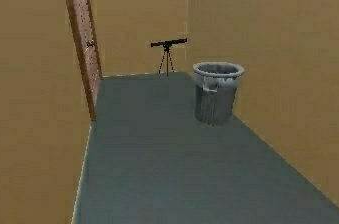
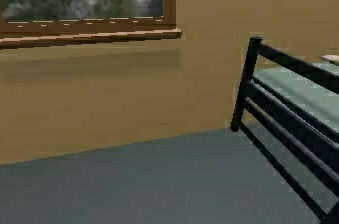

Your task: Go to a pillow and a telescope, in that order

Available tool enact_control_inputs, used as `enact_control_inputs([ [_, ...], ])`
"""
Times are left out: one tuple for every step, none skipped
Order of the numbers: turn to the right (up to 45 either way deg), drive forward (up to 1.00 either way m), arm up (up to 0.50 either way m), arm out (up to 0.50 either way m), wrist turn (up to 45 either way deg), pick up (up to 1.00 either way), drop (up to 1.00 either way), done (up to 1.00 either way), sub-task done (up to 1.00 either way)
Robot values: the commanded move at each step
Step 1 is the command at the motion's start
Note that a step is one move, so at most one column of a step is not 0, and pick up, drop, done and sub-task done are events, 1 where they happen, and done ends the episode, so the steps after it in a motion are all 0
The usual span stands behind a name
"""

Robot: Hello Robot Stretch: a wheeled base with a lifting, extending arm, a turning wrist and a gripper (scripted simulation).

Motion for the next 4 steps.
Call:
enact_control_inputs([
  [0.0, 0.35, 0.0, 0.0, 0.0, 0.0, 0.0, 0.0, 0.0],
  [-12.0, 0.0, 0.0, 0.0, 0.0, 0.0, 0.0, 0.0, 0.0],
  [0.0, 1.0, 0.0, 0.0, 0.0, 0.0, 0.0, 0.0, 0.0],
  [0.0, 1.0, 0.0, 0.0, 0.0, 0.0, 0.0, 0.0, 0.0],
])
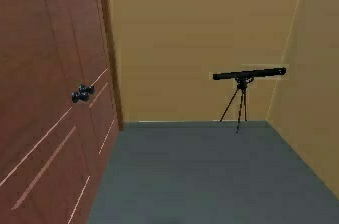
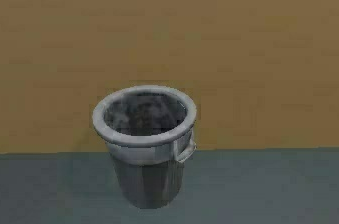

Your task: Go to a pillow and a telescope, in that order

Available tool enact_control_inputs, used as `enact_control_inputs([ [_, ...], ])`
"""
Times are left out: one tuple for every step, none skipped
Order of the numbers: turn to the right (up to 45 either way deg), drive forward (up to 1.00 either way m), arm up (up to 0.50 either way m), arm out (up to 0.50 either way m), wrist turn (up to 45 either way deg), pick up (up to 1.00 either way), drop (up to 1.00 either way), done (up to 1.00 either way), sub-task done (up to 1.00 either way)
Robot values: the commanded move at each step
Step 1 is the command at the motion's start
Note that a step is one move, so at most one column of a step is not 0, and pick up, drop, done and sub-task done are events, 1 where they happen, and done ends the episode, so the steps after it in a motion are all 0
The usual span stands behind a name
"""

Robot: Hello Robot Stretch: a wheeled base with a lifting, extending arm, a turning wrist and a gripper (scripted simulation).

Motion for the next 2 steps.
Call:
enact_control_inputs([
  [0.0, 0.3, 0.0, 0.0, 0.0, 0.0, 0.0, 0.0, 0.0],
  [18.0, 0.0, 0.0, 0.0, 0.0, 0.0, 0.0, 0.0, 0.0],
])
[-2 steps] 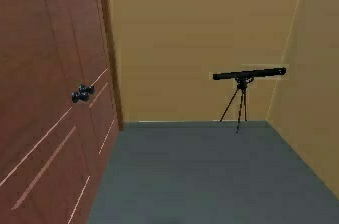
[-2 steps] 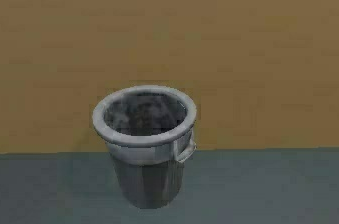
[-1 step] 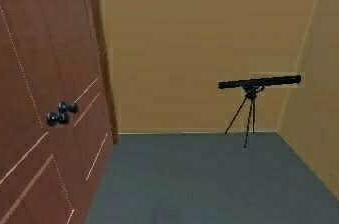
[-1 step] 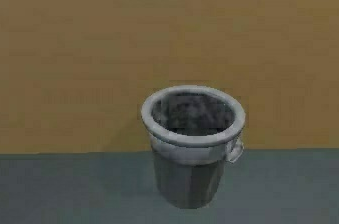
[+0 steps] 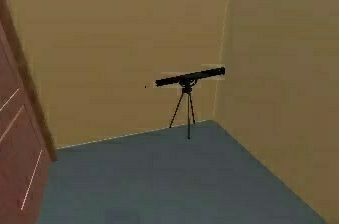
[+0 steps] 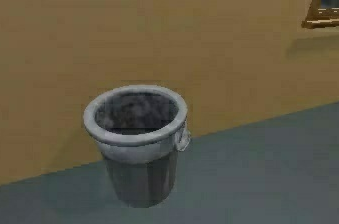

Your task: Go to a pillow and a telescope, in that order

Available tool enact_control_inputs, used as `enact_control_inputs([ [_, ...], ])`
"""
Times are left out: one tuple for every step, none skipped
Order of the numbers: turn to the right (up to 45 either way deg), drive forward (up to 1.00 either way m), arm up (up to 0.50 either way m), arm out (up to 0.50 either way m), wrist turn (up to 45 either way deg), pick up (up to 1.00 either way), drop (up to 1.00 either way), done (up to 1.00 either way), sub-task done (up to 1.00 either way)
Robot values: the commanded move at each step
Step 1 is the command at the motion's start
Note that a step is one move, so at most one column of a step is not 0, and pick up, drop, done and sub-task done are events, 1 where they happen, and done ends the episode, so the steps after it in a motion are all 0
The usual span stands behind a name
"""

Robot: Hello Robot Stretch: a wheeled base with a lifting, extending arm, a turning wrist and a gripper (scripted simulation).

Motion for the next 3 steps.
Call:
enact_control_inputs([
  [0.0, 0.85, 0.0, 0.0, 0.0, 0.0, 0.0, 0.0, 0.0],
  [-42.0, 0.0, 0.0, 0.0, 0.0, 0.0, 0.0, 0.0, 0.0],
  [0.0, 0.65, 0.0, 0.0, 0.0, 0.0, 0.0, 0.0, 0.0],
])
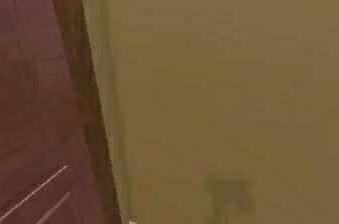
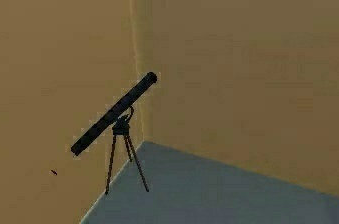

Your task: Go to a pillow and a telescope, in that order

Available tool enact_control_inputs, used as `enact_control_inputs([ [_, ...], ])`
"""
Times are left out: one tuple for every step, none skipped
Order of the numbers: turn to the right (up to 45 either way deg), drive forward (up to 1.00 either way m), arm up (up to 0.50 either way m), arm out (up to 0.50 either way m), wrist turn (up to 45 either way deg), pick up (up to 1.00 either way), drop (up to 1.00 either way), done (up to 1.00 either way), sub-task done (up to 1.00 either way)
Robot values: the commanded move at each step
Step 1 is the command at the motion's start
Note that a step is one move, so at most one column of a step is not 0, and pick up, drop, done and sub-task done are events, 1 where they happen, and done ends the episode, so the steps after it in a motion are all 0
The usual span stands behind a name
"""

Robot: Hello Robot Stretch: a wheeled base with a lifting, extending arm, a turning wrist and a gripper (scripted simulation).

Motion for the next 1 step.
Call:
enact_control_inputs([
  [45.0, 0.0, 0.0, 0.0, 0.0, 0.0, 0.0, 0.0, 0.0],
])
